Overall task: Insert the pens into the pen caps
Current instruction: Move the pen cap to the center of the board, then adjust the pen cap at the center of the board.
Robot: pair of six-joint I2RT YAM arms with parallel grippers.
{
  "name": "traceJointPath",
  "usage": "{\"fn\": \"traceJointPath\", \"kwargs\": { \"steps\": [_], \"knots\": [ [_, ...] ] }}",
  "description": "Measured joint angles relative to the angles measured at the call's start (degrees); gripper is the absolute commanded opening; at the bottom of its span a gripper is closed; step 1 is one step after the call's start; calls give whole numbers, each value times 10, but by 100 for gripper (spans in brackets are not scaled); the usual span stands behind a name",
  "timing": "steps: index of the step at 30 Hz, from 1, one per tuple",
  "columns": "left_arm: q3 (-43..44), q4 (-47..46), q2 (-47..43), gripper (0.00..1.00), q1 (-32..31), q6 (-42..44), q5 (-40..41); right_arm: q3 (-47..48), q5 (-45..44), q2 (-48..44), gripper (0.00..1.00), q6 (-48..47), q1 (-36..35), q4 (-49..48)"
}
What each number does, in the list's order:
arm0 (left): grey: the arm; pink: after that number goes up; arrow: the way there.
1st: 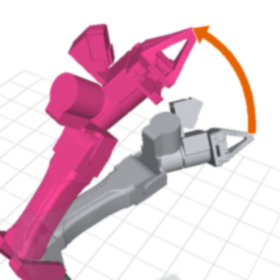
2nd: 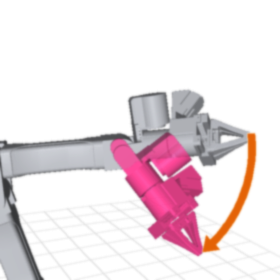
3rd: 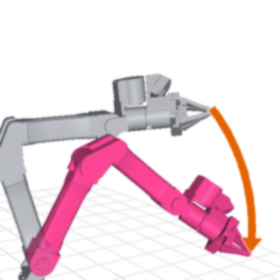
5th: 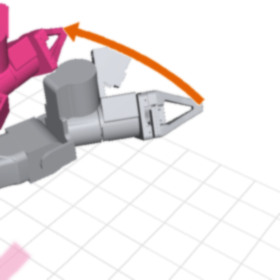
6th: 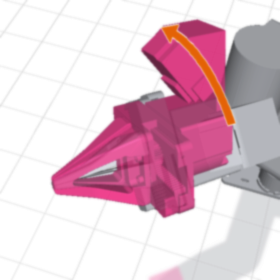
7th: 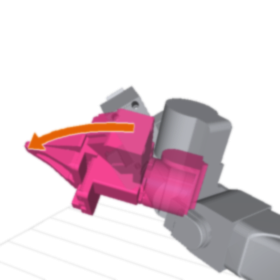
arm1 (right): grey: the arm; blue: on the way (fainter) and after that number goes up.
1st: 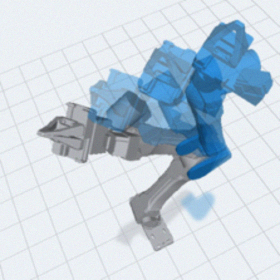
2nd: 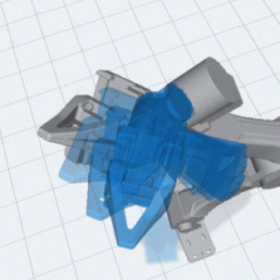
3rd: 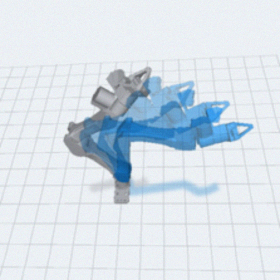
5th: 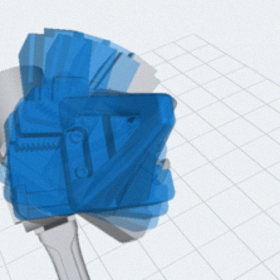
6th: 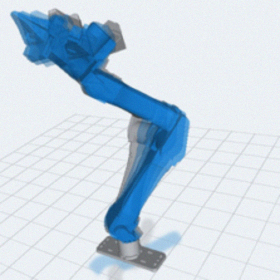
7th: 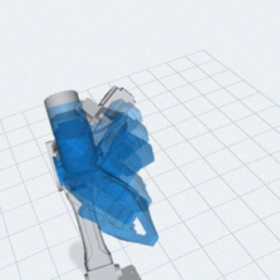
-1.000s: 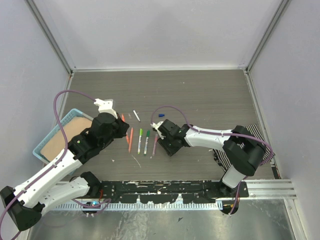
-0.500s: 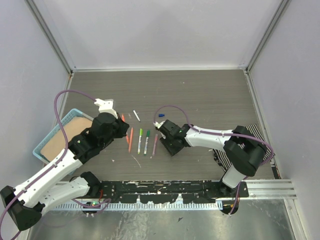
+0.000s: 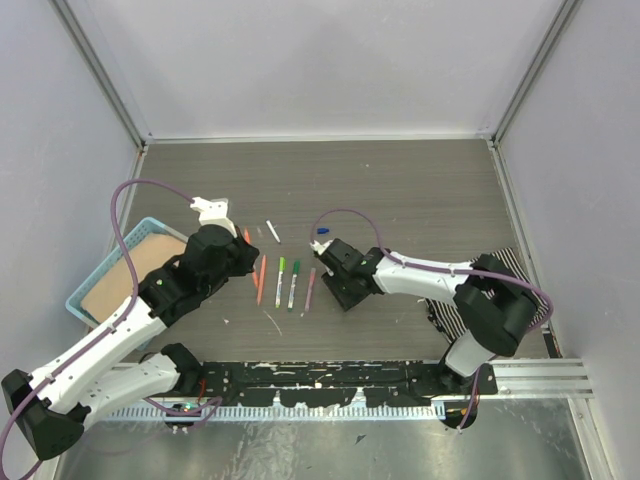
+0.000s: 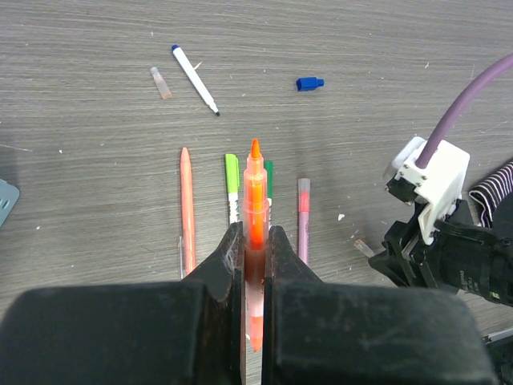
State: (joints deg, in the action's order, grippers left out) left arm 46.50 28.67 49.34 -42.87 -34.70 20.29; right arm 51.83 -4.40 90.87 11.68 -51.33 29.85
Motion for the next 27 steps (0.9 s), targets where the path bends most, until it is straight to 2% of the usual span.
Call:
{"fn": "traceJointPath", "kwargs": {
  "steps": [5, 8, 13, 16, 21, 27],
  "knots": [
    [0, 0, 0, 4, 0, 1, 0, -3, -14, -32, 50, 28, 0, 0],
    [0, 0, 0, 4, 0, 2, 0, -3, -45, -66, 57, 82, 0, -3],
    [0, 0, 0, 5, 0, 2, 0, -23, -112, -130, 62, 249, -11, -15],
    [0, 0, 0, 5, 0, 2, 0, -30, -155, -148, 63, 381, -29, -2],
    [0, 0, 0, 5, 0, 3, 0, -2, -198, -108, 68, 586, -48, 82],
    [0, 0, 0, 5, 0, 6, 0, 52, -199, -13, 75, 706, -56, 136]
  ]
}}
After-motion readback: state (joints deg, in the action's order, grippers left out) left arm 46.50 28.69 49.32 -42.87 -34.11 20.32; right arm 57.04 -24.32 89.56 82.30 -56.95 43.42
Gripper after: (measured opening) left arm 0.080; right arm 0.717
